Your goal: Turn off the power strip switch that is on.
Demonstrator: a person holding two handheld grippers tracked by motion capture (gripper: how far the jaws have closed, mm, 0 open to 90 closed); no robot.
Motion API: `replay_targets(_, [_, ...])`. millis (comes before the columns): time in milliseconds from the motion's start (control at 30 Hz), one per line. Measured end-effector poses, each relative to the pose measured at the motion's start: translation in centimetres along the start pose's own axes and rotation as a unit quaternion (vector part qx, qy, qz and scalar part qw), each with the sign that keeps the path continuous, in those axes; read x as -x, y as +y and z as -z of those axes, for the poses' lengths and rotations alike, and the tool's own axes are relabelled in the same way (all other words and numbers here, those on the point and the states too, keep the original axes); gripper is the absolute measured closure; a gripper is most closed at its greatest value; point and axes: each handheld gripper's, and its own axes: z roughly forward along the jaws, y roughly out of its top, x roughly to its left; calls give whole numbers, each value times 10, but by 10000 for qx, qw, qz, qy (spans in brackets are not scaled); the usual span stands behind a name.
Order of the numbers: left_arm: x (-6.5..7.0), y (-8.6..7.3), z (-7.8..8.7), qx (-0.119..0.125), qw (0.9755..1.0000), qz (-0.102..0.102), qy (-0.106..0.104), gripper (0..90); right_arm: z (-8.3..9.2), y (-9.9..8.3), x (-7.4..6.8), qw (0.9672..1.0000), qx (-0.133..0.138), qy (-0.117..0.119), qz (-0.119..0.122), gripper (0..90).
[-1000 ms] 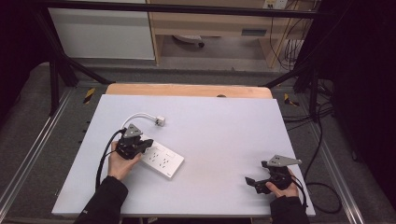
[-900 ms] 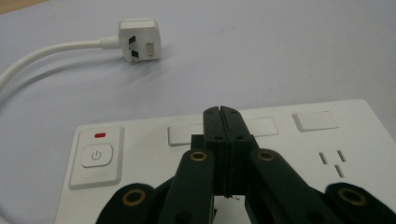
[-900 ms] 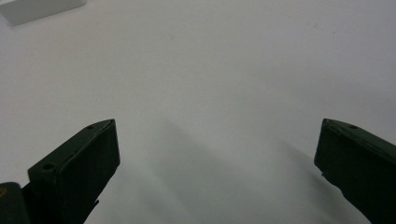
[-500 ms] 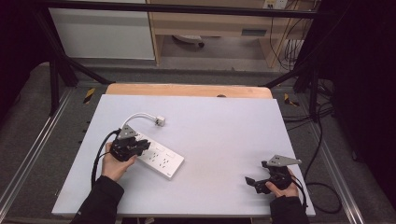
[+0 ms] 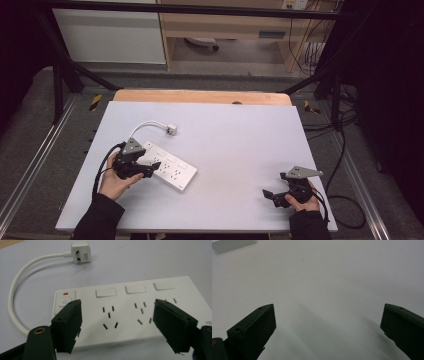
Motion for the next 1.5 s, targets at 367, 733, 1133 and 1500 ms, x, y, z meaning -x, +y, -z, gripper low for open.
replay_targets(367, [-9, -18, 12, -174, 9997, 120, 130, 82, 0, 0, 0, 10000, 1, -8, 7, 6])
replay_targets(733, [-10, -40, 19, -167, 9995, 206, 178, 59, 1, 0, 0, 10000, -5, -8, -9, 6])
replay_targets(1133, [-14, -67, 24, -207, 9990, 250, 318, 32, 1, 0, 0, 10000, -8, -13, -3, 6])
replay_targets(1500, [-14, -80, 22, -305, 9988, 237, 313, 12, 0, 0, 0, 10000, -25, -27, 30, 6])
